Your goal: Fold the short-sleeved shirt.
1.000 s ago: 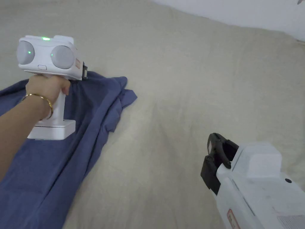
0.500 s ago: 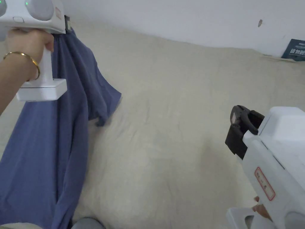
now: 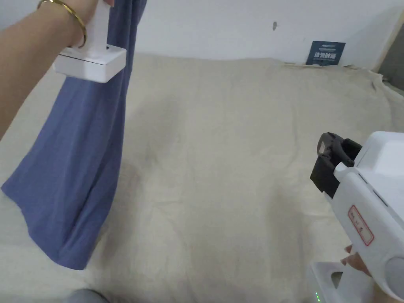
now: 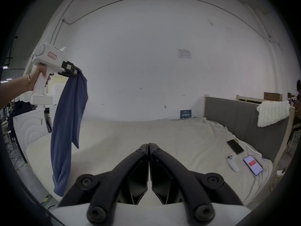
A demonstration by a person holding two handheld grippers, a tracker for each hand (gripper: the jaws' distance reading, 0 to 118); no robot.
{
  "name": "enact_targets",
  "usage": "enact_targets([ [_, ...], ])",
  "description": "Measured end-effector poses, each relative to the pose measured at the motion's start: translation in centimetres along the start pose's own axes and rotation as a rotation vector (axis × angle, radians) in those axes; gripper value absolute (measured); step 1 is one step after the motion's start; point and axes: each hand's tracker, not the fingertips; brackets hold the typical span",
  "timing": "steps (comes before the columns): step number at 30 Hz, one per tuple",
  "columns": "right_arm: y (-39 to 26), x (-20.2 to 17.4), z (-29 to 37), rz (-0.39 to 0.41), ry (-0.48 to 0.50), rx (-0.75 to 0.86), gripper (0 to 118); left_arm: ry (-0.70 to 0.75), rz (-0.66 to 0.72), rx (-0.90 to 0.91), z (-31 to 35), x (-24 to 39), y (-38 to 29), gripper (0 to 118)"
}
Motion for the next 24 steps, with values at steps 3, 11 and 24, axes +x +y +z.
enact_targets([
  [3, -0.4, 2.3, 1.0, -0.003, -0.071, -0.007, 0, -0.127, -0.057, -0.001, -0.3, 6.8, -1.6, 0],
  [11, -1.3, 7.5, 3.0, -0.054, -0.214, -0.034, 0, -0.430, -0.044, -0.085, -0.4, 21.7, -10.3, 0],
  [24, -3.6, 10.0, 3.9, -0.052, -0.289, -0.118, 0, -0.739, -0.005, -0.624, 0.1, 36.8, -25.9, 104],
])
